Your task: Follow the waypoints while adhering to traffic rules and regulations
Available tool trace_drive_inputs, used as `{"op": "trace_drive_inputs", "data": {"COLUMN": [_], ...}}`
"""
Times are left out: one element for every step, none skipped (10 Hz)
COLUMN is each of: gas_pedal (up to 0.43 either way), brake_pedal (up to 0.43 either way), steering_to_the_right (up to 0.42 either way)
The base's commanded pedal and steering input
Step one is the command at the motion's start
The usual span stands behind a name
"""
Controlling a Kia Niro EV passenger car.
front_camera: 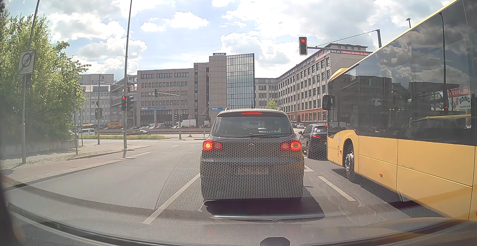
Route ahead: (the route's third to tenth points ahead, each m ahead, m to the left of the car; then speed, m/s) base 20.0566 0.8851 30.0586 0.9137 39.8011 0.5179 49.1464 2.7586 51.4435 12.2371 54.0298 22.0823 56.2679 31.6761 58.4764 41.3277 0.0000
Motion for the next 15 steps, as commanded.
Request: {"op": "trace_drive_inputs", "data": {"gas_pedal": [0.000, 0.000, 0.000, 0.000, 0.000, 0.000, 0.000, 0.000, 0.000, 0.000, 0.000, 0.000, 0.000, 0.000, 0.000], "brake_pedal": [0.390, 0.390, 0.390, 0.390, 0.390, 0.390, 0.390, 0.390, 0.390, 0.384, 0.384, 0.384, 0.390, 0.390, 0.384], "steering_to_the_right": [-0.001, -0.001, -0.001, -0.001, -0.001, -0.001, -0.001, -0.001, -0.001, -0.001, -0.001, -0.001, -0.001, -0.001, -0.001]}}
